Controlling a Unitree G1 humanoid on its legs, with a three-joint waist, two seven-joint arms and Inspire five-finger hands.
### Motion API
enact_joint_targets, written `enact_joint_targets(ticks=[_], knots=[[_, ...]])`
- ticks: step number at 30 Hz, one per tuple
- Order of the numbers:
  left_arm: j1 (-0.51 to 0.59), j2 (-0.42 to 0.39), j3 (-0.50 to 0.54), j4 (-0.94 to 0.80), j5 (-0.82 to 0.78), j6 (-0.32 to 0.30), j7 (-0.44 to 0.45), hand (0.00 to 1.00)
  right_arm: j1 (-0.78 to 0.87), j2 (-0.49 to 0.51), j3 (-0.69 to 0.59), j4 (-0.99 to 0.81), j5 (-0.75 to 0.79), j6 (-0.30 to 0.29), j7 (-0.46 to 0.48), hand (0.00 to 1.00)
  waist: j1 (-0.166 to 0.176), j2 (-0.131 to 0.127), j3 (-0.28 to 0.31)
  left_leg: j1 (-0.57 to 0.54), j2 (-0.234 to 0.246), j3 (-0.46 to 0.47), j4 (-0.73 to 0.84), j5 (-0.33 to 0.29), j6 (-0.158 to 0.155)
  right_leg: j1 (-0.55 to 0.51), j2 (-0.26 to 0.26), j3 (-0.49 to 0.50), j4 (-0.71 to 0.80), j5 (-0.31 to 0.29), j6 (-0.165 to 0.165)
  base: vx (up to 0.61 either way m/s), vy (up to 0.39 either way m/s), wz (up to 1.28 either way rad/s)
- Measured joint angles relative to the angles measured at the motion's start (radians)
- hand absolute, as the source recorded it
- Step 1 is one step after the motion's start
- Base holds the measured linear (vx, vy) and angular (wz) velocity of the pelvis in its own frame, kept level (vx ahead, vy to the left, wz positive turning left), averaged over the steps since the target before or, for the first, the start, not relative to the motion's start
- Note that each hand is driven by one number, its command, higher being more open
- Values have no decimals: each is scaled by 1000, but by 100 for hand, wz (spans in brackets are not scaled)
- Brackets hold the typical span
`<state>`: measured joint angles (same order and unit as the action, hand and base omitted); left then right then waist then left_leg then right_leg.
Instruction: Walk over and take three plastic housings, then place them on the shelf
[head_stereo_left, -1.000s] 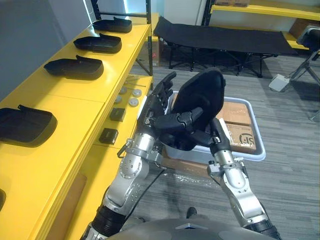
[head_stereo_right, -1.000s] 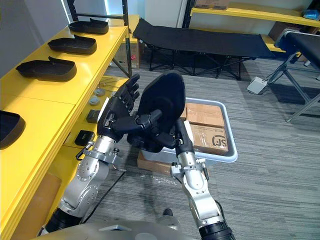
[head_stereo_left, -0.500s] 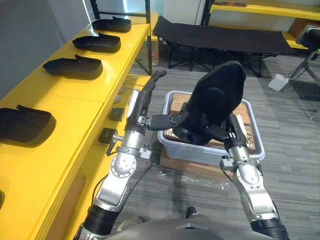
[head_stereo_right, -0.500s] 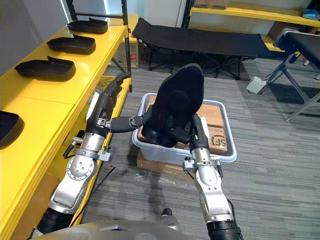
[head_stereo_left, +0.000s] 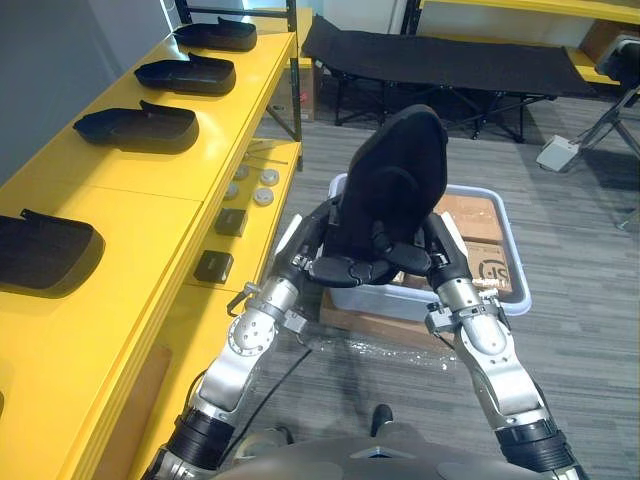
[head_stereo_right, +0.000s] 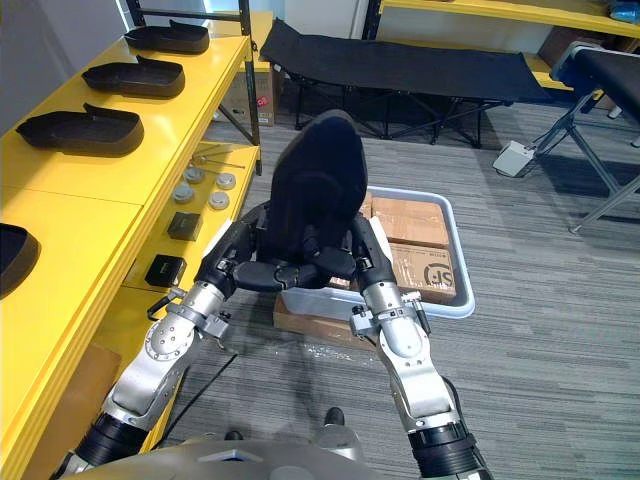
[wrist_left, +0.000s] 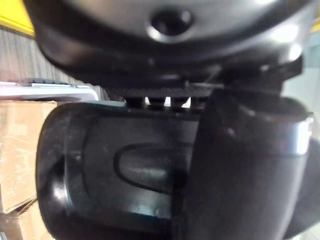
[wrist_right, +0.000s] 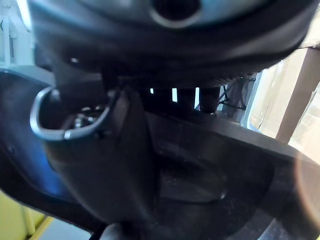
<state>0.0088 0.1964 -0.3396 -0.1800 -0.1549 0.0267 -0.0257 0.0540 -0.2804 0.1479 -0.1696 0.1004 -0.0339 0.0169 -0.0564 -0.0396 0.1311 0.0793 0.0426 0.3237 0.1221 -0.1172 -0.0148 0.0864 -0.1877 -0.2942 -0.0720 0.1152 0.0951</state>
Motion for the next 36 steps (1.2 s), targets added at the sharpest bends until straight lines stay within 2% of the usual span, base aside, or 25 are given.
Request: enact_joint_targets(ticks=[9, 10, 17, 26, 30, 36], knots=[[0, -1, -1, 16, -39, -30, 21, 100, -8, 1, 11, 0, 1, 0, 0, 0, 0, 0, 0, 0, 0, 1, 0, 0, 0, 0, 0, 0, 0, 0, 0, -35, -10, 0], [0, -1, -2, 16, -39, -32, 23, 0, -8, 3, 11, 0, 1, 0, 0, 0, 1, 0, 0, 0, 0, 1, 0, 0, 0, 0, 0, 0, 0, 0, 0, 0, 0, 0], [1, 4, -2, 17, -31, -77, -4, 0, -29, 2, -3, 0, 4, 0, -4, 0, 1, 0, 0, 2, 0, 3, -1, 0, 0, 0, 0, 1, -1, 0, 0, 0, 0, 0], [1, 3, 51, 17, -39, -105, 28, 0, -15, 4, 11, -21, 45, -1, 37, 0, 1, 0, 0, 4, 0, 6, -3, 0, 0, 0, 1, 6, -1, 1, 1, 0, 0, -1], [2, -1, 44, 17, -41, -115, 43, 0, -8, 11, 18, -31, 43, -1, 10, 0, 2, 0, 0, 4, 0, 6, -3, 0, 0, 0, 0, 6, -2, 1, 1, 0, 0, 0], [2, -11, 38, 18, -139, -114, 54, 0, 0, 18, 47, -31, 37, -1, -4, 0, -1, 0, 0, 5, 0, 6, -3, 0, 0, 1, 0, 6, -3, 1, 2, 0, 0, 0]])
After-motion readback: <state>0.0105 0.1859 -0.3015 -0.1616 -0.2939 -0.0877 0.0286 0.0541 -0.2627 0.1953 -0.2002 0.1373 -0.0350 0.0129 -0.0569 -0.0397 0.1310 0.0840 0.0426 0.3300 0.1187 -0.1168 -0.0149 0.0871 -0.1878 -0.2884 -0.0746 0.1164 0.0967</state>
